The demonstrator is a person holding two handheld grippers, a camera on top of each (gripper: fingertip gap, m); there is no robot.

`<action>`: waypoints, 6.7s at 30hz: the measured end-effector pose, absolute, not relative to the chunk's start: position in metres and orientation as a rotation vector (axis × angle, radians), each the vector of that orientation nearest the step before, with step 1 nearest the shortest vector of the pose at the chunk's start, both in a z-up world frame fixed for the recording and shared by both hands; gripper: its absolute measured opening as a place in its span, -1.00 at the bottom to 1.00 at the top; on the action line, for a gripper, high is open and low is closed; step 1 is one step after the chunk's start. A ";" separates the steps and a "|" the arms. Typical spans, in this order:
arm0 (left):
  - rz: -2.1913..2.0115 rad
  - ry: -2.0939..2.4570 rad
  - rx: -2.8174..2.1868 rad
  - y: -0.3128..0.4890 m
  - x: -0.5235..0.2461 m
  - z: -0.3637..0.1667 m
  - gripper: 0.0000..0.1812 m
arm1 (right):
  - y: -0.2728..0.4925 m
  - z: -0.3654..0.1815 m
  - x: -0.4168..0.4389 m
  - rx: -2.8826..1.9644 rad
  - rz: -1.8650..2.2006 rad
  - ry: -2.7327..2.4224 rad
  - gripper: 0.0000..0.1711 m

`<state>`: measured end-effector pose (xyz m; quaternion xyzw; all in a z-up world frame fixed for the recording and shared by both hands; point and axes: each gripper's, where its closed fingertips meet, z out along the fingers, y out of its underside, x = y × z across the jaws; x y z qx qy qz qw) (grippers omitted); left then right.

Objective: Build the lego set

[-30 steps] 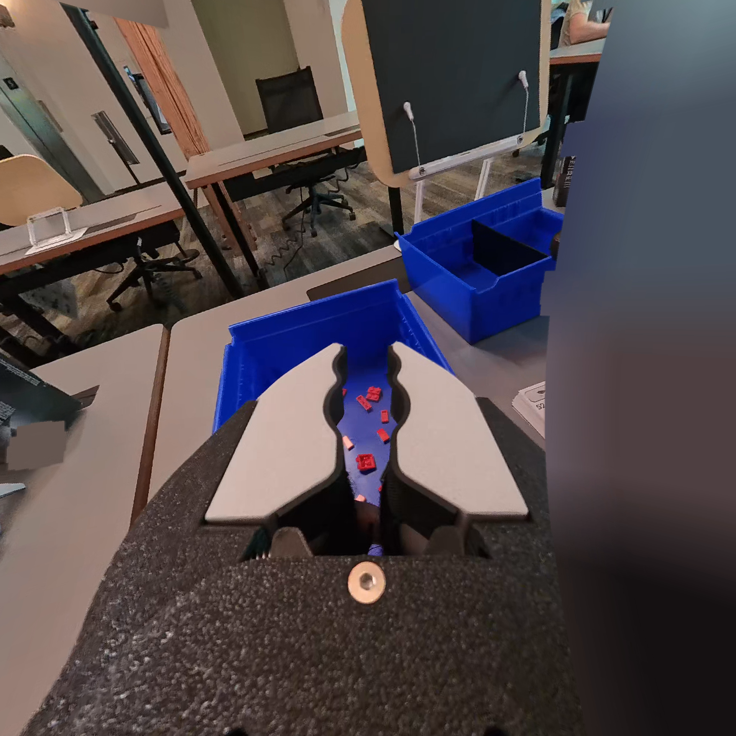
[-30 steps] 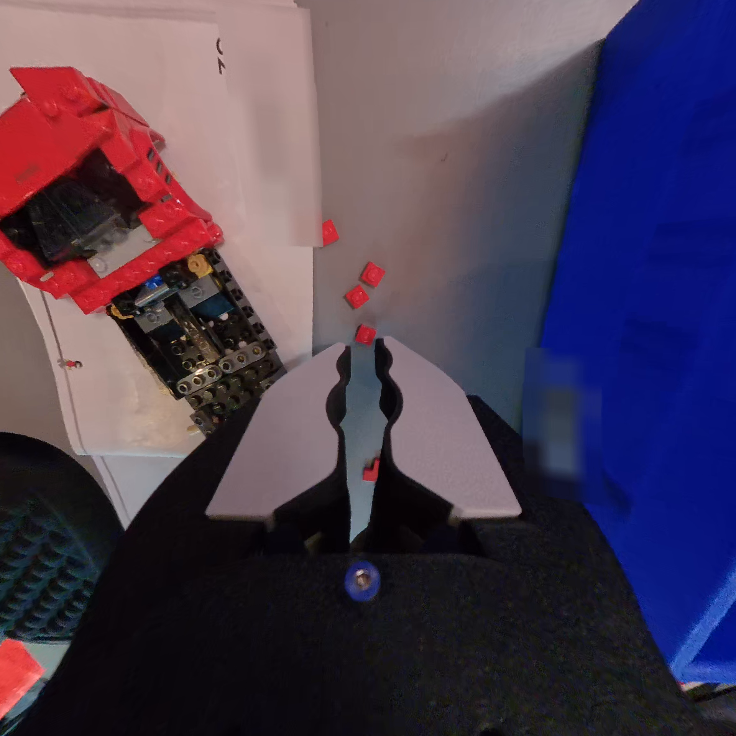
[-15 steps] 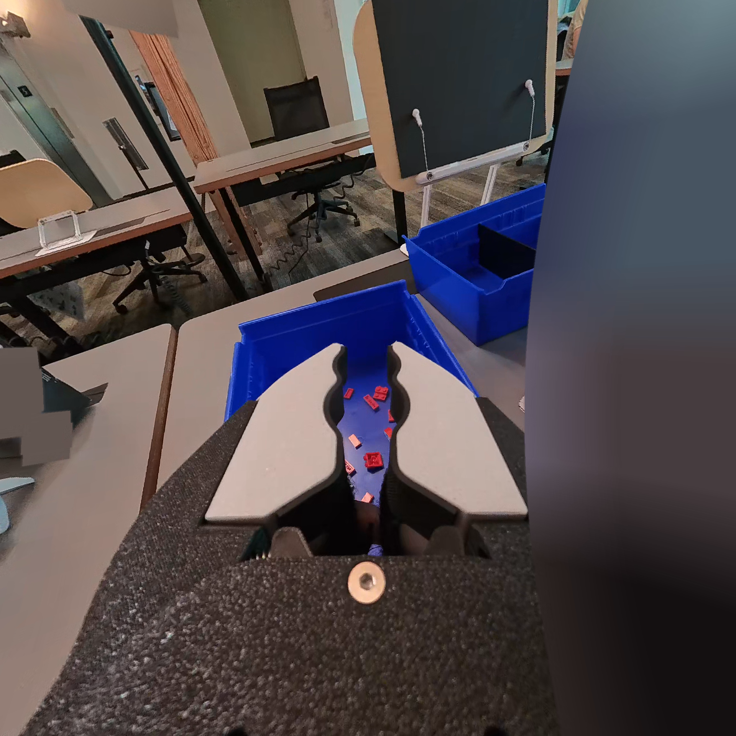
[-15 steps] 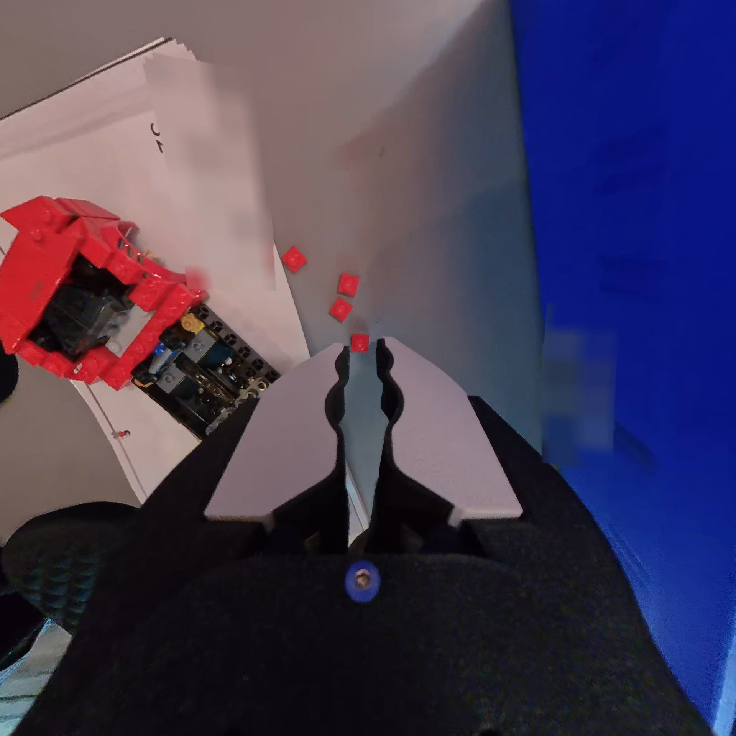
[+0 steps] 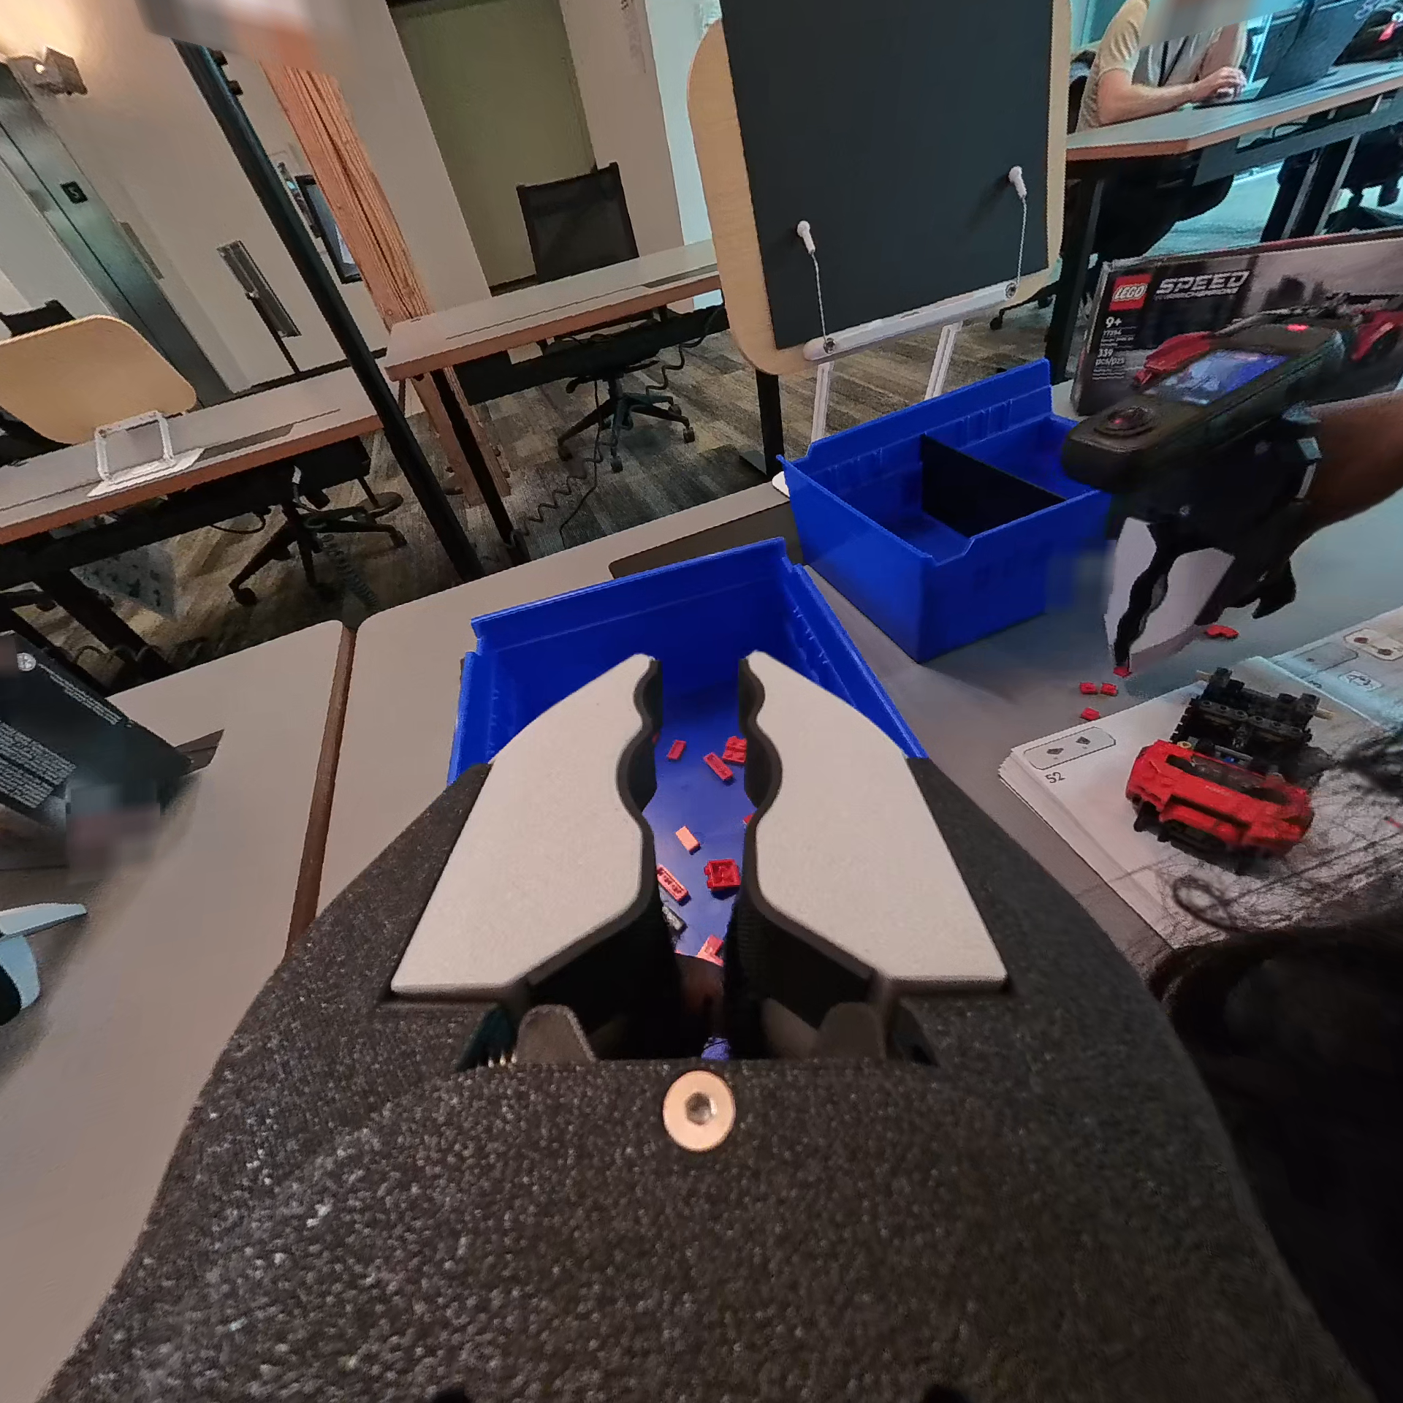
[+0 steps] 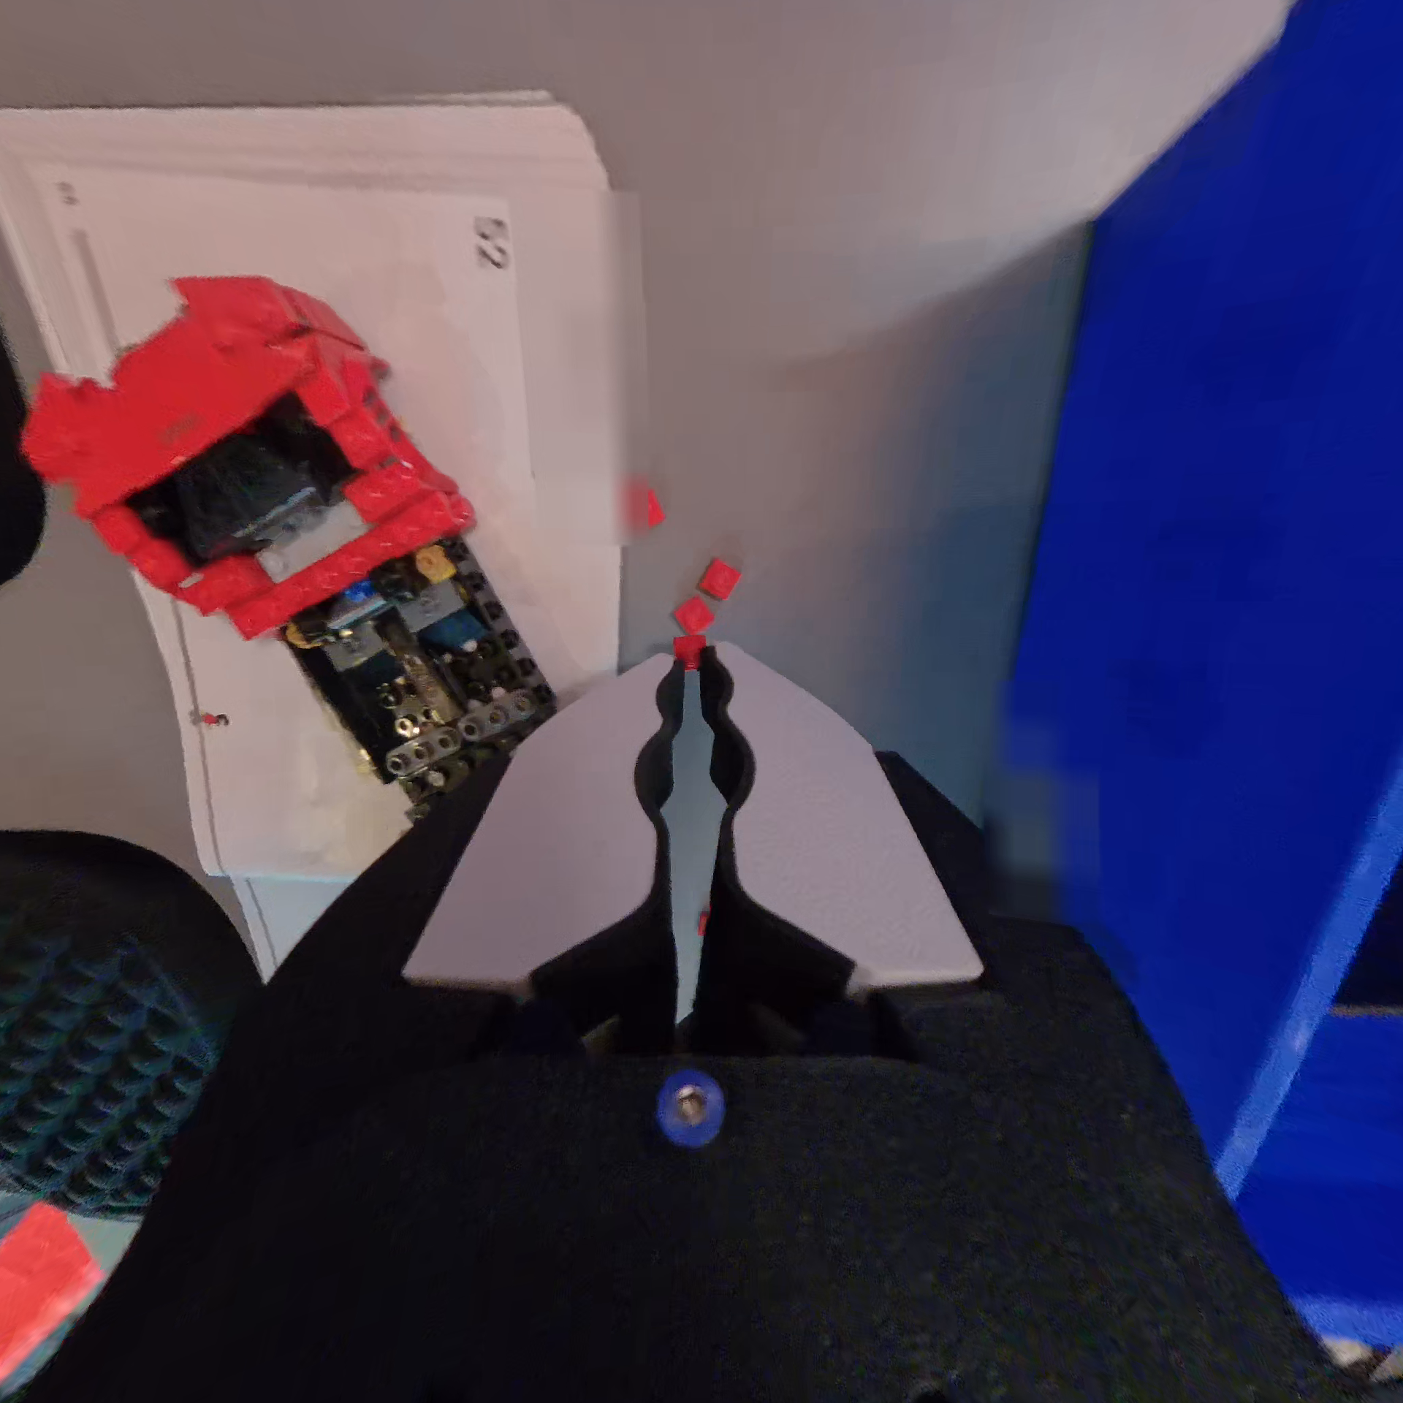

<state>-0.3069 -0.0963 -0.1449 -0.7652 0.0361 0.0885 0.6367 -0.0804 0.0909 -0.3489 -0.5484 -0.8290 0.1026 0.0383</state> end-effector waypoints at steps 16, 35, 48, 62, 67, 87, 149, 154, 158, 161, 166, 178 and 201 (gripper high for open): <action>0.208 0.076 -1.744 -0.100 -0.311 -0.146 -0.80 | 0.089 -0.354 -0.087 -1.184 0.150 -2.820 -0.96; 0.214 0.088 -1.751 -0.101 -0.311 -0.147 -0.80 | 0.090 -0.359 -0.087 -1.160 0.125 -2.891 -0.96; 0.208 0.085 -1.744 -0.103 -0.311 -0.147 -0.81 | 0.089 -0.359 -0.088 -1.295 -0.117 -2.918 -0.96; 0.196 0.020 -1.699 -0.115 -0.325 -0.143 -0.81 | 0.091 -0.360 -0.086 -1.467 -0.691 -2.696 -0.98; 0.203 0.031 -1.702 -0.118 -0.324 -0.143 -0.81 | 0.090 -0.358 -0.087 -1.478 -0.600 -2.649 -0.97; 0.240 0.042 -1.678 -0.125 -0.323 -0.136 -0.81 | 0.082 -0.355 -0.093 -0.856 0.112 -2.899 -0.81; 0.253 0.173 -1.767 -0.091 -0.290 -0.143 -0.81 | 0.099 -0.357 0.137 -2.198 0.194 -2.333 -1.00; 0.243 0.172 -1.769 -0.089 -0.292 -0.145 -0.81 | 0.099 -0.357 0.137 -2.231 0.105 -2.364 -1.00; 0.242 0.182 -1.780 -0.087 -0.291 -0.148 -0.81 | 0.099 -0.358 0.136 -2.240 0.064 -2.408 -1.00; 0.251 0.183 -1.783 -0.087 -0.291 -0.148 -0.81 | 0.099 -0.358 0.136 -2.255 0.087 -2.372 -1.00; 0.244 0.182 -1.770 -0.088 -0.291 -0.146 -0.81 | 0.100 -0.357 0.135 -2.141 -0.010 -2.373 -1.00; 0.237 0.157 -1.721 -0.099 -0.295 -0.137 -0.81 | 0.104 -0.307 0.060 -1.825 0.356 -2.307 -0.86; 0.249 0.117 -1.701 -0.112 -0.309 -0.137 -0.81 | 0.100 -0.360 -0.104 -0.778 -0.020 -2.951 -0.87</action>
